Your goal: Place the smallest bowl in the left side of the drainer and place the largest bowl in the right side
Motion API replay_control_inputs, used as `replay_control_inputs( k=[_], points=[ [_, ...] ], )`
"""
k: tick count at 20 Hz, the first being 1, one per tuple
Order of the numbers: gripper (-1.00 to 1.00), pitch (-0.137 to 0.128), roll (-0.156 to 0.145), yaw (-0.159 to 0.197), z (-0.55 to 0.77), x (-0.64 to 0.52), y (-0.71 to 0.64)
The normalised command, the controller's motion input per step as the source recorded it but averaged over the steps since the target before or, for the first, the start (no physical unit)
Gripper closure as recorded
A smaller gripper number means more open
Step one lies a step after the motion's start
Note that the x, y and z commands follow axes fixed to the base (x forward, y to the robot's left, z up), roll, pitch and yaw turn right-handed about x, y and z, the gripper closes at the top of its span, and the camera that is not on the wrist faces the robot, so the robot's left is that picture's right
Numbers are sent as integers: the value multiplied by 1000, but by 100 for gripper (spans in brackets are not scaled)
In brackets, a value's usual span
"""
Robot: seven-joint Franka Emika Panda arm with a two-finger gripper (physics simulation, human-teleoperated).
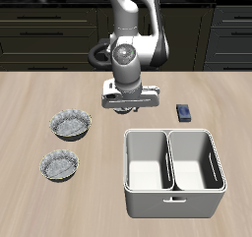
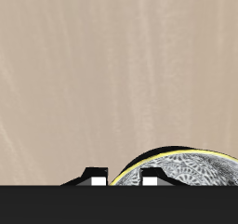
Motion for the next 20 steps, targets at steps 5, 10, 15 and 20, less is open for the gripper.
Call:
replay_control_inputs(
  k=[5,10,15,20],
  points=[
    [100,-18,-5,-32,144,-14,-62],
    [100,-11,9,-1,132,-17,24],
    [100,-84,8,14,450,-35,66],
    [100,-48,12,-1,364,16,81]
  ],
)
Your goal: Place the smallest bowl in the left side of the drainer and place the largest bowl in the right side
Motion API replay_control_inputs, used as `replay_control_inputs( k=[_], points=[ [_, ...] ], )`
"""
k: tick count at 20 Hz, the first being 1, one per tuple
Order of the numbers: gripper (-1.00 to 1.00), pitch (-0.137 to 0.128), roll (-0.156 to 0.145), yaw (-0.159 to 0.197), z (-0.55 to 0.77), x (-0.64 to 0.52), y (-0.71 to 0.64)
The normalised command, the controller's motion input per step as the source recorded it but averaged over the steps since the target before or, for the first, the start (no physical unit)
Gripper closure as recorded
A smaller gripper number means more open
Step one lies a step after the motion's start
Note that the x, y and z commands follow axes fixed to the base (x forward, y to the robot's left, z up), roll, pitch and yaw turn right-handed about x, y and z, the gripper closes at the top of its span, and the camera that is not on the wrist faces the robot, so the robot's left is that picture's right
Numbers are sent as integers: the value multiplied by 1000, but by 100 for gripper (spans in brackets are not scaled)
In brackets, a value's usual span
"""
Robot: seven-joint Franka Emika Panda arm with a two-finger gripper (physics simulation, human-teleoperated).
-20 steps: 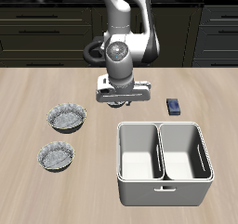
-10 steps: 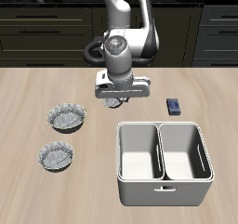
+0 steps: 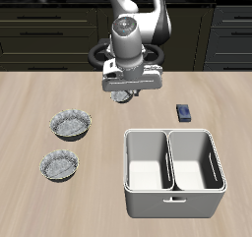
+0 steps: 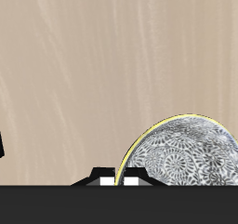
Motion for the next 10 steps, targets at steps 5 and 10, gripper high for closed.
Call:
replay_control_inputs(
  k=[5,10],
  points=[
    [100,-62,8,0,320,19,94],
    [100,-50,21,-1,457,42,172]
  ],
)
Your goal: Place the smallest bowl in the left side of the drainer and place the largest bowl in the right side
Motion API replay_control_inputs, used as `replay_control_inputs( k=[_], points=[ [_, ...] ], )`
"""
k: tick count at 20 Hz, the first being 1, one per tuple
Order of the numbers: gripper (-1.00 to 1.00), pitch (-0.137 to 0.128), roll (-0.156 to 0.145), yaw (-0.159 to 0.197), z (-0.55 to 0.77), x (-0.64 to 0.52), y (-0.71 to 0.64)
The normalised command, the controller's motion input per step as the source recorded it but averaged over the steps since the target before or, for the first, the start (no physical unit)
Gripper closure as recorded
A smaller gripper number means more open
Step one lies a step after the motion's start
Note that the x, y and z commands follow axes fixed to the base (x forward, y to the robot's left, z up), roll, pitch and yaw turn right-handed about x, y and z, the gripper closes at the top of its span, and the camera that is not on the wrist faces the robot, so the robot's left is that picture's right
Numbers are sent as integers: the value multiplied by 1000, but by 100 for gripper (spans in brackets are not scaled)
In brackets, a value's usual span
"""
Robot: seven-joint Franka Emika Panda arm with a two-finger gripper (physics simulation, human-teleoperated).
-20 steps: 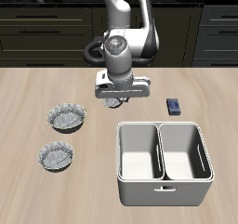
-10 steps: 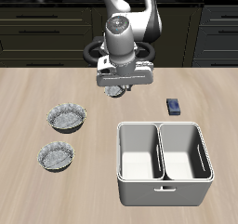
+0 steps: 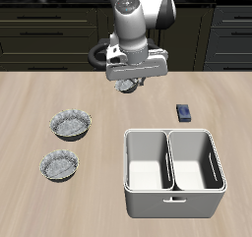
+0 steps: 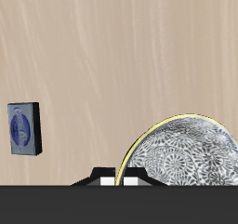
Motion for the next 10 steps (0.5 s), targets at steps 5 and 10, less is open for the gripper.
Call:
replay_control_inputs(
  k=[5,10],
  points=[
    [100,-35,0,-7,276,64,78],
    [100,-34,2,1,306,108,181]
  ],
)
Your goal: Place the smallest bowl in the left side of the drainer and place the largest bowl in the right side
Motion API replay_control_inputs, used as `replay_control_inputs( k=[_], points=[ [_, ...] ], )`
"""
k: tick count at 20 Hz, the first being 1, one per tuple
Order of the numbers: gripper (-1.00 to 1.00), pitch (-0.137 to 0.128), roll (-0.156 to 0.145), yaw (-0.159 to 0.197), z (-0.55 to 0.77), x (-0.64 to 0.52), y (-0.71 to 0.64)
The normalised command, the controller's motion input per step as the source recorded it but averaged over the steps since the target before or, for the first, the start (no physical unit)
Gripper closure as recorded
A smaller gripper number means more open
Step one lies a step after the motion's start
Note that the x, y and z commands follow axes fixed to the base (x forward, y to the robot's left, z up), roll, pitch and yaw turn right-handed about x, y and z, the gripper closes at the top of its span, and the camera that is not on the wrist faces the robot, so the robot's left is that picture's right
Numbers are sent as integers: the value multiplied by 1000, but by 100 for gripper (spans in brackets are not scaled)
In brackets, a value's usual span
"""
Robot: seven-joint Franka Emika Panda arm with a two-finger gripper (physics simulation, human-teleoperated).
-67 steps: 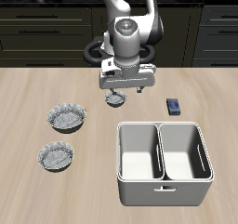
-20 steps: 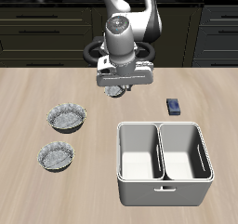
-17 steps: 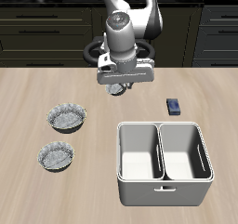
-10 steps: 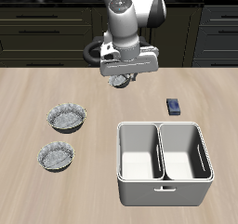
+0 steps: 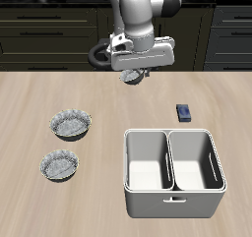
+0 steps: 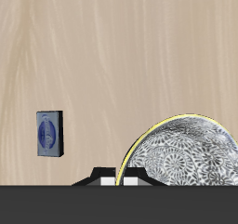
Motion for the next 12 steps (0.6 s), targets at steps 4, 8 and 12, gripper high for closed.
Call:
replay_control_inputs(
  k=[4,8,12],
  points=[
    [100,-16,28,5,213,50,265],
    [100,-18,44,-7,288,33,404],
    [100,-32,24,-5,283,46,347]
  ],
)
